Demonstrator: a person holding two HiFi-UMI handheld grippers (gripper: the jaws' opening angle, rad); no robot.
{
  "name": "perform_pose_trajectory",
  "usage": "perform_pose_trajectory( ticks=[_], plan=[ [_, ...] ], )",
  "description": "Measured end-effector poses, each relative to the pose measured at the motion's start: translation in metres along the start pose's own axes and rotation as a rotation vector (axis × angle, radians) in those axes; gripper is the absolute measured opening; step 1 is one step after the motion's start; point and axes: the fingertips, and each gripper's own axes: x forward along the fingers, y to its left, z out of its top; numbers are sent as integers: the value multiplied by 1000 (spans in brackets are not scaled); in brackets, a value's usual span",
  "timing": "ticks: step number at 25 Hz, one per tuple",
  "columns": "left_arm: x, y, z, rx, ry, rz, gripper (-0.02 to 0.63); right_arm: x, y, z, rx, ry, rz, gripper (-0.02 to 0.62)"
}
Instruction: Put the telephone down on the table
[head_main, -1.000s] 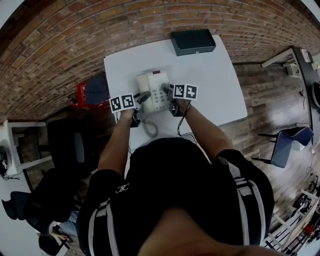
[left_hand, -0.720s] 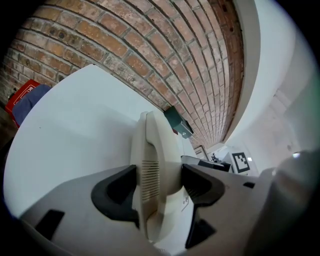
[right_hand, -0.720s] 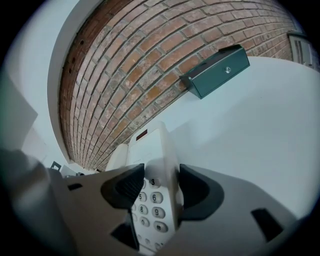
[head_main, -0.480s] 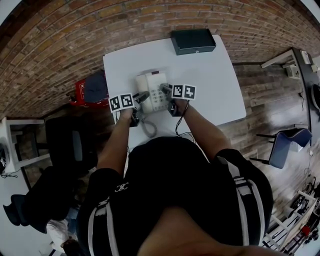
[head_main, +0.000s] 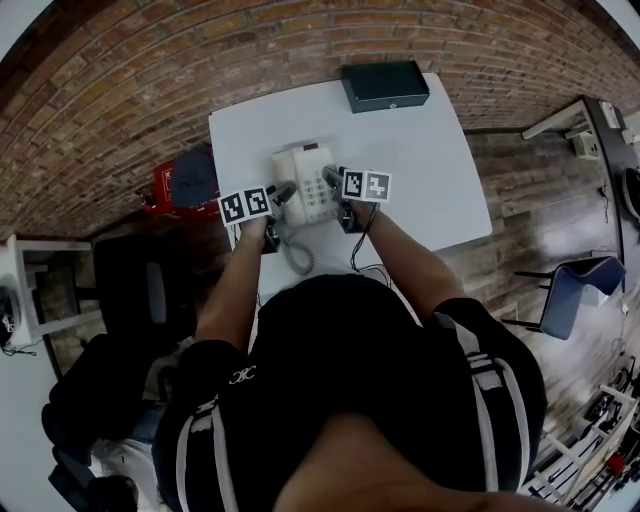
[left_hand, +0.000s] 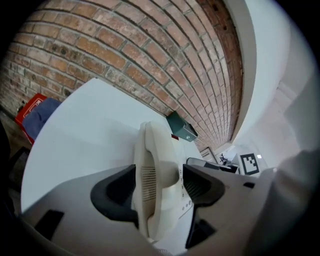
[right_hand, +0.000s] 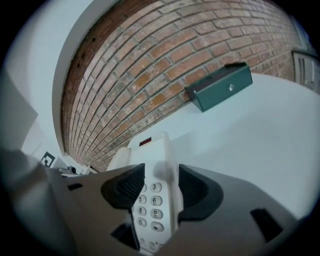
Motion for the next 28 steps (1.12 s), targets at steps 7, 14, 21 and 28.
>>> perform_pose_trajectory(
  ticks=[7,14,21,28],
  plan=[
    [-62,-37,57,188,-312,116,232,-55,22,63,-249,-270,-66,28],
    [-137,-105,108,433,-610,244,41,-139,111,128,-405,-571,77,-2],
    [-192,-178,121,647,-769,266,20,-217,185,160,-583,-794,102,-2],
    [-204,-196,108,695,-782,291,20,-229,192,151,-648,-796,50,-2]
  ],
)
